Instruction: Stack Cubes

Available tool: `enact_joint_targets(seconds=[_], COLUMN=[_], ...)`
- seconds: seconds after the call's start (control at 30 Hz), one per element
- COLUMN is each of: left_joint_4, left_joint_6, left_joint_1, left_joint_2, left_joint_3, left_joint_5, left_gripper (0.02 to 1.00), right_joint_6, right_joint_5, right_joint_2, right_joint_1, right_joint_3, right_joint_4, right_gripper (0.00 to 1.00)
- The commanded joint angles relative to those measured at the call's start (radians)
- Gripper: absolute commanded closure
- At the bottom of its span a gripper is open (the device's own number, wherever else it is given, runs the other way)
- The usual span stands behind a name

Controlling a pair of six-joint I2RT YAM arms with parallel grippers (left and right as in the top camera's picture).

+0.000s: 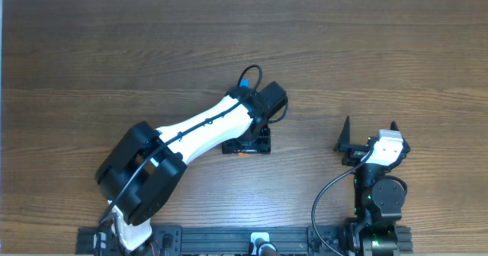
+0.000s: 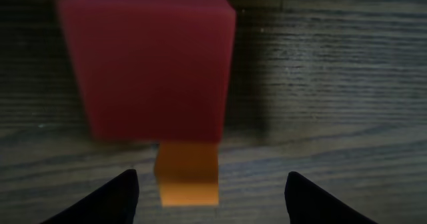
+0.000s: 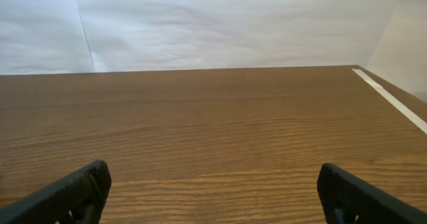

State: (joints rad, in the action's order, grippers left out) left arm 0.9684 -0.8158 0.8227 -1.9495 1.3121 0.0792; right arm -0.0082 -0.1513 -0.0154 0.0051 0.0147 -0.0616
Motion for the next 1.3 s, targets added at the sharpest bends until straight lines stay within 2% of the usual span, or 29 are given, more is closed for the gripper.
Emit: enact_joint_targets(seconds=[0.03,0.83,0.9,1.03,1.3], left_joint_4=[-0.015,-0.039,-0.042,-0.042,-0.039], left_joint_6=[-0.031,-0.022,-0.011,-0.003,-0.001], left_joint_1=[-0.01,-0.029,-0.029,-0.029,-0.029], left_joint_2=[0.024,0.021,0.021,0.021,0.021], left_joint_3=[-0.036,-0.063,-0.063,-0.063,-0.063], left_joint_5=[0.021,0.005,0.006,0.006,0.006], left_gripper=[0.308,0.367,0.415,0.606,0.623], right_joint_6=[-0.005,-0.004,-0.004,-0.004,-0.004], right_joint_5=[0.005,0.005,0.005,0.005,0.005], right_joint_2=[0.01,0.01,0.01,0.01,0.01], right_joint_1=[0.0,0.0,0.0,0.0,0.0], right_joint_3=[-0.009,-0.009,-0.009,-0.009,-0.009], right_joint_4=[0.002,0.002,0.002,0.002,0.002], right_gripper=[0.007,0.007,0.007,0.009,0.007])
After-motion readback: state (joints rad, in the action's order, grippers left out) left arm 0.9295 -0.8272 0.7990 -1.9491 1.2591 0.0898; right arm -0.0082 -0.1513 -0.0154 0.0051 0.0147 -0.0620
